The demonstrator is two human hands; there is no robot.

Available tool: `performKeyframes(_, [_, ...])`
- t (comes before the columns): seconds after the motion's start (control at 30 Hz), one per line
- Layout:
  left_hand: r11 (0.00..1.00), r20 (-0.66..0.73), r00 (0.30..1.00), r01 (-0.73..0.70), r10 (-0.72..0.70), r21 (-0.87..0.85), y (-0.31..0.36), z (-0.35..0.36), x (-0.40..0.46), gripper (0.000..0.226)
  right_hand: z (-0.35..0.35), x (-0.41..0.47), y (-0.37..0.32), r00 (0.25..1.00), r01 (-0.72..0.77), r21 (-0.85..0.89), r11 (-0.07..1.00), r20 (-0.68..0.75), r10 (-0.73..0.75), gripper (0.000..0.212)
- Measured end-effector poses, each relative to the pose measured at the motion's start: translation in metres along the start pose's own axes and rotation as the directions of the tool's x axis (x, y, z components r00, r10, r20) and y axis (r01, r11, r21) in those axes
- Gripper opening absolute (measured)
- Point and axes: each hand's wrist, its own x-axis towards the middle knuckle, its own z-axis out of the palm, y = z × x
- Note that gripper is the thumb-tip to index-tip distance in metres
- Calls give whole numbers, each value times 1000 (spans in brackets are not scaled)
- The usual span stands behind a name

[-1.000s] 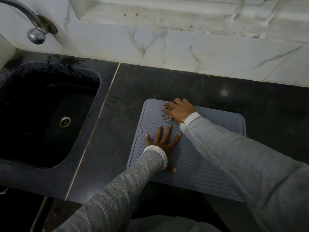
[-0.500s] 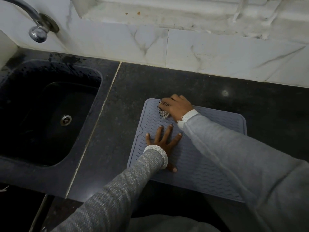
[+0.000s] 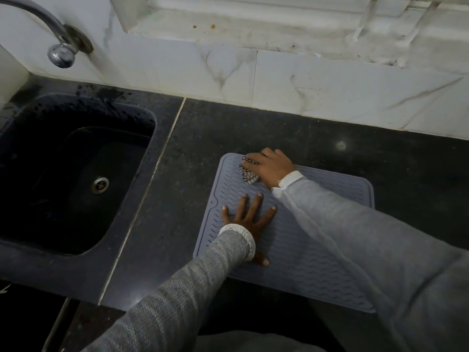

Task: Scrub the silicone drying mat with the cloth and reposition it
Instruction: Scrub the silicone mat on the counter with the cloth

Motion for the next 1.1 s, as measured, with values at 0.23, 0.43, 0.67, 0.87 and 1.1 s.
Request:
performKeyframes(0.23, [1000,16,1000,7,-7,-16,0,1,2,133,24,-26,17,995,12,-34,999,99,-8,73])
performKeyframes(0.43, [1000,-19,1000,-1,0,-22,0,3,1,133,-1,-7,18,998,41,-37,998,41,-40,52])
performKeyframes(0.67, [1000,2,1000,14,-14,-23,0,4,2,134,5,6,-11,996,37,-66,997,88,-32,74])
performKeyframes(0.87, [1000,1,1000,8,-8,-22,0,2,1,134,11,-16,23,992,83,-141,987,108,-68,55])
performKeyframes(1.1, [1000,18,1000,12,-12,1,2,-1,-2,131,-15,37,-20,996,88,-40,995,-13,-89,62])
